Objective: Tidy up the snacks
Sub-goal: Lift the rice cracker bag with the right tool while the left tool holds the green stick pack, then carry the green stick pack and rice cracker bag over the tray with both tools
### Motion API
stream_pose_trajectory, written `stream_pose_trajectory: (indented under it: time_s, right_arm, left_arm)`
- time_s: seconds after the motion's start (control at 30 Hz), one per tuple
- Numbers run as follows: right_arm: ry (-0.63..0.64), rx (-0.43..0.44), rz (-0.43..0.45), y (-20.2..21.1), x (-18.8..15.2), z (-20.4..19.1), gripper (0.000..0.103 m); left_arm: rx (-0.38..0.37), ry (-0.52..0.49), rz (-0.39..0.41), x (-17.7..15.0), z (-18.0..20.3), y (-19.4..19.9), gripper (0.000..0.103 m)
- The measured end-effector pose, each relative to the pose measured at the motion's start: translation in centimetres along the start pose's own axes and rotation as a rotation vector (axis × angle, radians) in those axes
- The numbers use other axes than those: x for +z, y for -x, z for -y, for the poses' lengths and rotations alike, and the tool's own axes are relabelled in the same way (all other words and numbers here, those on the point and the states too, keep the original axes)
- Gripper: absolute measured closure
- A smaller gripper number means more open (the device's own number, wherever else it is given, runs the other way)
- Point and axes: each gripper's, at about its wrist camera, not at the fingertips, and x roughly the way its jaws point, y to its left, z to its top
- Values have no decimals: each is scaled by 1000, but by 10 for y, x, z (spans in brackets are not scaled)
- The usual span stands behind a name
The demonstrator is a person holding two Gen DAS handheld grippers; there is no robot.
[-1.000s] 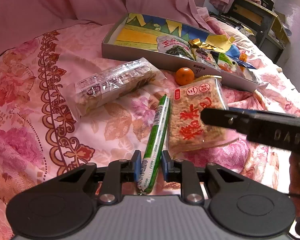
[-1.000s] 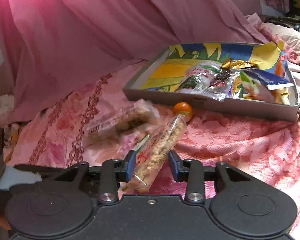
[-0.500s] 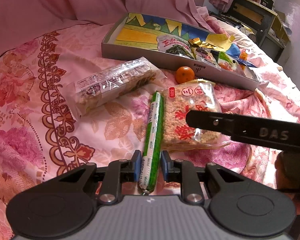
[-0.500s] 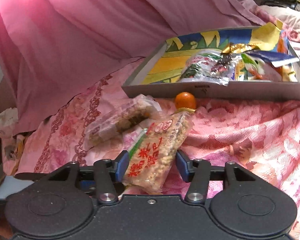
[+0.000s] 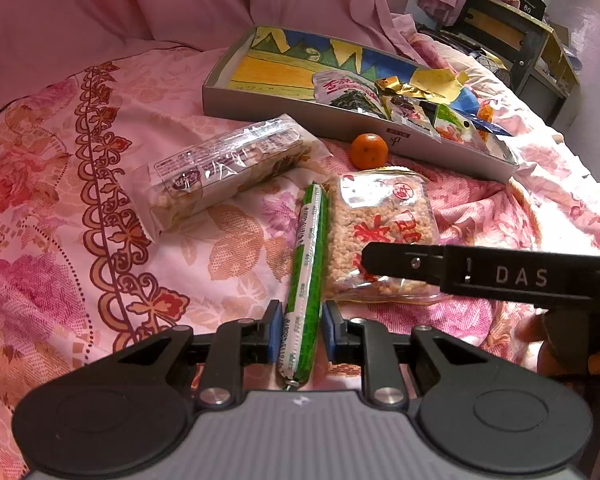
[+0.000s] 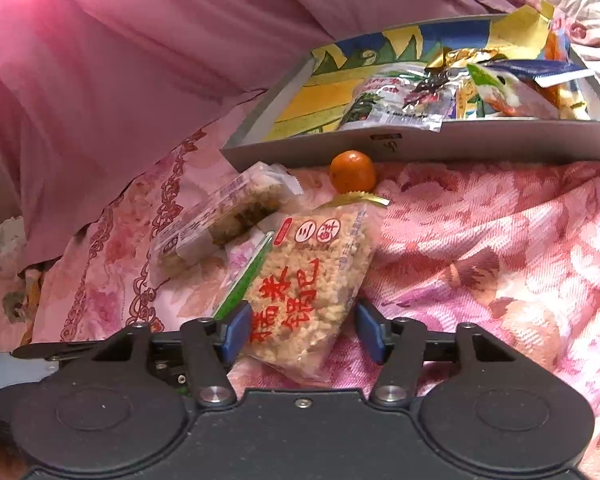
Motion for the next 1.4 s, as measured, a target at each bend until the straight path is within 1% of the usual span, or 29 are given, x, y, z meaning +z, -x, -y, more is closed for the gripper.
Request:
stream_pose_trajectory:
  time_s: [0.07,0.13,0.17,0.2,0.3,0.37,0.53,0.67,0.77,0.87,0.97,1.13,1.4]
  right_arm:
    - [15,13,-4,0,-2,-4,36]
    - [32,14,-5,0,-3,-8,45]
    - [35,12,-6,0,-3,-9,53]
    - [30,12,-6,1,-3,-9,58]
    - [-39,38,-7,3,0,0,67]
    - [-51,47,-6,4,1,0,69]
    - [4,25,9,8,0,-9,72]
    - [41,8,23,12,0,-14,74]
    - [80,-13,58,17,0,-19,76]
    - [104,-32,89,23,1,-23,77]
    - [137,-71,131,31,2,-27,77]
    - [201,-112,197,40,3,-34,79]
    - [205,-129,206,42,3,-33,79]
  left_arm:
    - [1,-2,0,0,0,0,79]
    - [1,-3,0,0,0,0,79]
    - [1,-2,-1,0,0,0,79]
    - [1,-1,-1,0,0,0,79]
    - [-2,0,-2,0,0,-1,79]
    - [-2,0,-3,0,-1,-1,79]
    - [-2,4,-2,0,-1,-1,78]
    - [10,-4,16,-2,1,1,82]
    - [27,-35,27,-2,6,3,83]
    - [29,-36,32,-2,7,5,84]
    - [28,-34,41,-1,8,7,84]
    - [41,-60,71,-1,13,11,84]
    - [44,-52,79,0,14,12,84]
